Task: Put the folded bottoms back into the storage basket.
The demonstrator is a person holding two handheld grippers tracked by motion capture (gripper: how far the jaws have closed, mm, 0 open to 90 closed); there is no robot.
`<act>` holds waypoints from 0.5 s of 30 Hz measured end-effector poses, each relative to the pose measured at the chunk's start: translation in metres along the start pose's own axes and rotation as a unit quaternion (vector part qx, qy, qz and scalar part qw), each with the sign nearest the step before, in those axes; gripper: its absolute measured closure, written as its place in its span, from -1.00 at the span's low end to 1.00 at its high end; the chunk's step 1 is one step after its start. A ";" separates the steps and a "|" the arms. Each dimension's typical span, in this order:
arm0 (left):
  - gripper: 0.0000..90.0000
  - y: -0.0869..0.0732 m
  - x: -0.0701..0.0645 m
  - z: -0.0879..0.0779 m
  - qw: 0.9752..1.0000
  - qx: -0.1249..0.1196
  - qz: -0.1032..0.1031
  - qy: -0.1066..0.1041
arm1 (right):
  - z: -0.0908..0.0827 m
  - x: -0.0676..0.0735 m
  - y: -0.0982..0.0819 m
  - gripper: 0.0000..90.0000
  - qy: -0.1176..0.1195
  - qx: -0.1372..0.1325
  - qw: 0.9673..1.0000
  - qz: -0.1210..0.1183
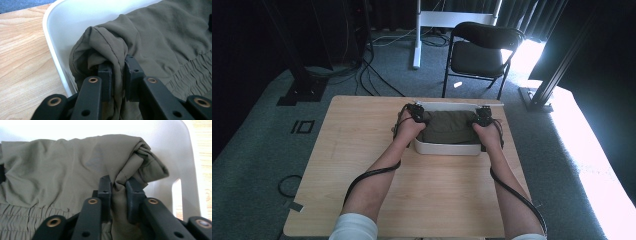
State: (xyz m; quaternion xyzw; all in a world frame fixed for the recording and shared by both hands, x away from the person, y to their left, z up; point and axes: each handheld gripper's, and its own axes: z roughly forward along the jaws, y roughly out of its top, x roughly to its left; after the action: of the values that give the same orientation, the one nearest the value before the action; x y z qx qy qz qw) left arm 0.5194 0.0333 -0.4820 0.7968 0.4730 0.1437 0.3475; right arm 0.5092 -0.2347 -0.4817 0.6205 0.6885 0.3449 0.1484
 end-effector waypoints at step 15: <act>-0.29 0.004 -0.004 -0.014 0.996 -0.079 0.029 -0.015 | -0.014 0.001 0.001 -0.17 0.054 -0.071 0.996 -0.012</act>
State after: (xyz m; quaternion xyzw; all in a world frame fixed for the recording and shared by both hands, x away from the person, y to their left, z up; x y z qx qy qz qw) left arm 0.5120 0.0343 -0.4692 0.7824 0.4314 0.1786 0.4121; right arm 0.5012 -0.2375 -0.4705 0.5808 0.6767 0.4237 0.1588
